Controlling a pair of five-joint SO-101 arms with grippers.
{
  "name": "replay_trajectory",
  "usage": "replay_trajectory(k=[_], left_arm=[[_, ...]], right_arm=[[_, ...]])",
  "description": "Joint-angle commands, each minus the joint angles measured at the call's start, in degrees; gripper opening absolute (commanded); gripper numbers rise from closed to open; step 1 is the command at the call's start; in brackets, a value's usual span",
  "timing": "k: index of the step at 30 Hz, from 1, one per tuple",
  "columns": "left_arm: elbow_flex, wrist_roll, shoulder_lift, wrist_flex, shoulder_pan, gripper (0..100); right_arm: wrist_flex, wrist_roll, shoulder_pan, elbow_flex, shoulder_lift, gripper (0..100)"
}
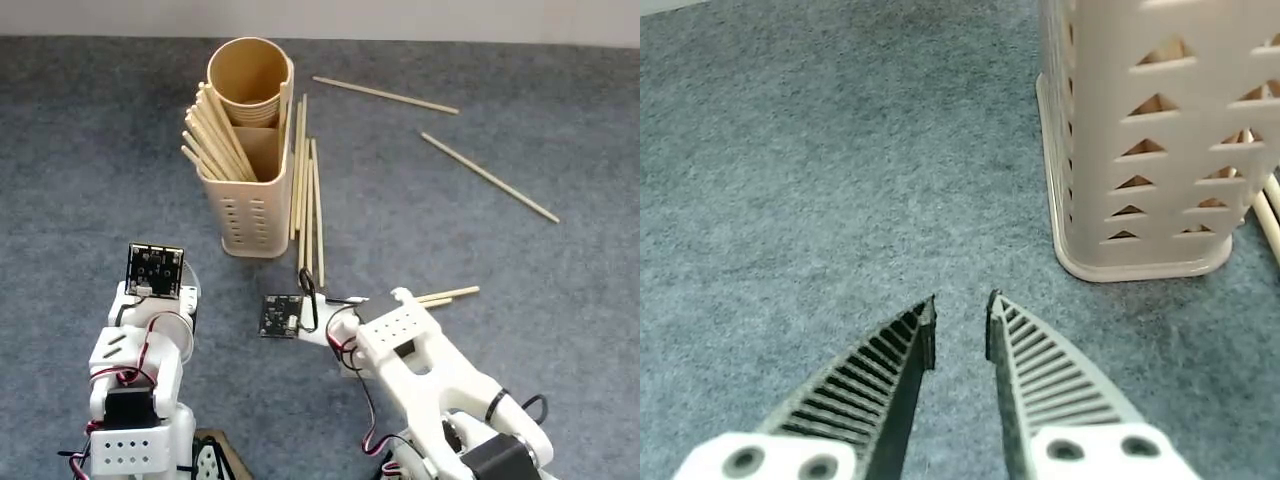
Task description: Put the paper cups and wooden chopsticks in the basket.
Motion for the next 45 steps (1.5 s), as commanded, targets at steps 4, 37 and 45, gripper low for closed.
replay_trajectory(k=[4, 37, 45], left_arm=[[-0.4, -0.9, -0.2, -0.6, 0.7, 11], [-0.5, -0.9, -0.2, -0.6, 0.7, 11], [-0.4, -0.9, -0.2, -0.8, 0.7, 11]], right_arm=[[0.7, 0.0, -0.3, -6.2, -2.0, 16.5], [-7.2, -7.7, 5.4, -14.1, 12.0, 0.6], [10.9, -15.1, 3.8, -36.0, -13.8, 0.6]])
